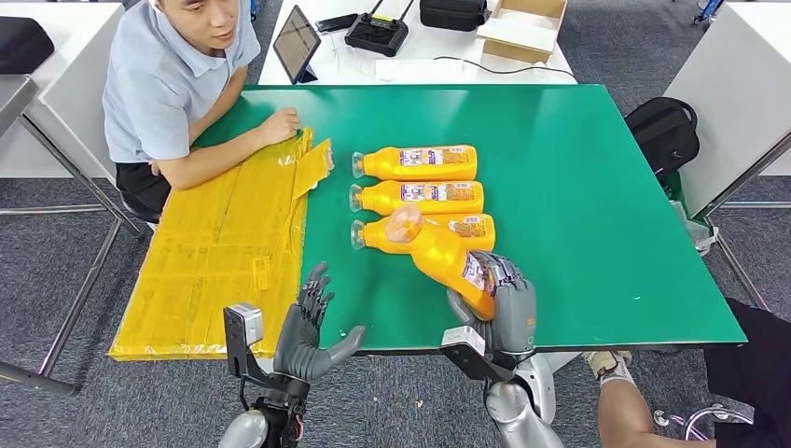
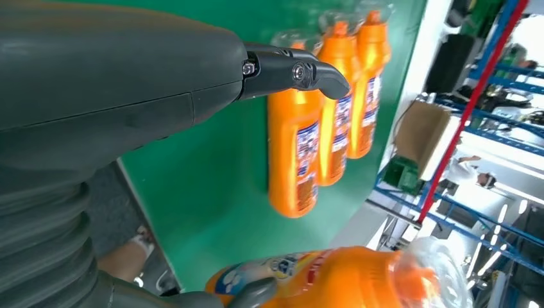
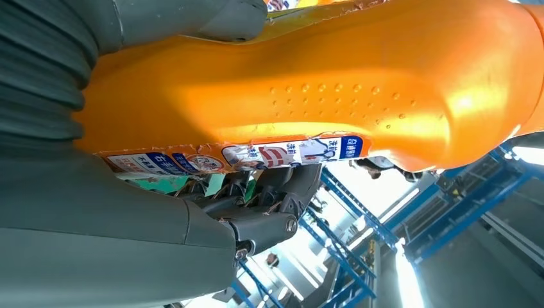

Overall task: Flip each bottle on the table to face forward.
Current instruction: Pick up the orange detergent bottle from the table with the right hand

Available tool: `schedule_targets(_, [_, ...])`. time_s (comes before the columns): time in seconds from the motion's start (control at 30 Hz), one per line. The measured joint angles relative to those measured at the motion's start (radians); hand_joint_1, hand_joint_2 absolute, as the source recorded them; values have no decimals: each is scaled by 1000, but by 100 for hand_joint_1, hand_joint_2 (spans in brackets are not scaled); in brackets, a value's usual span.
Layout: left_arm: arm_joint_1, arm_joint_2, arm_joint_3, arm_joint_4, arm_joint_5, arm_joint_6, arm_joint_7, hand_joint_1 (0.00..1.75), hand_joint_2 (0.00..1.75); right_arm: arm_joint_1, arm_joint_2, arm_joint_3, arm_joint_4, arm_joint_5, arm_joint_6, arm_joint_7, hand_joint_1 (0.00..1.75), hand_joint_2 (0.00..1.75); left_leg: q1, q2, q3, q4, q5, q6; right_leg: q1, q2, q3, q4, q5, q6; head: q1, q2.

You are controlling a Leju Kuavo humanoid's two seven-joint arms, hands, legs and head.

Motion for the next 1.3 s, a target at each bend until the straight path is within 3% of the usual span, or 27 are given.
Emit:
schedule_targets(0.17, [-3, 8, -31, 48, 102, -70, 76, 0, 175, 0, 8, -1, -18, -29, -6, -40, 164, 175, 0, 0, 0, 0, 0, 0, 0, 0, 0, 0, 0, 0, 0, 0])
schedule_targets(0.43, [-31, 13, -70, 104, 226, -182, 121, 0, 175, 3, 31, 33, -73, -56, -4, -78, 164, 175, 0, 0, 0, 0, 0, 0, 0, 0, 0, 0, 0, 0, 0, 0])
schedule_targets(0.53, [-42, 14, -82, 122, 267, -245, 114, 0, 175, 2, 33, 62, -90, -66, -2, -80, 168, 175, 0, 0, -1, 0, 0, 0, 0, 0, 0, 0, 0, 0, 0, 0])
schedule_targets(0.63, [-62, 12, -91, 133, 275, -304, 50, 0, 175, -1, 33, 108, -105, -91, 5, -80, 169, 175, 0, 0, -1, 0, 0, 0, 0, 0, 0, 0, 0, 0, 0, 0])
schedule_targets(0.73, [-91, 5, -92, 133, 244, -293, -8, 0, 175, -8, 33, 155, -111, -103, 21, -80, 170, 175, 0, 0, -1, 0, 0, 0, 0, 0, 0, 0, 0, 0, 0, 0])
schedule_targets(1.3, [-151, -12, -80, 87, 198, -210, -139, 0, 175, -13, 48, 346, -117, -142, 82, -80, 166, 175, 0, 0, -1, 0, 0, 0, 0, 0, 0, 0, 0, 0, 0, 0])
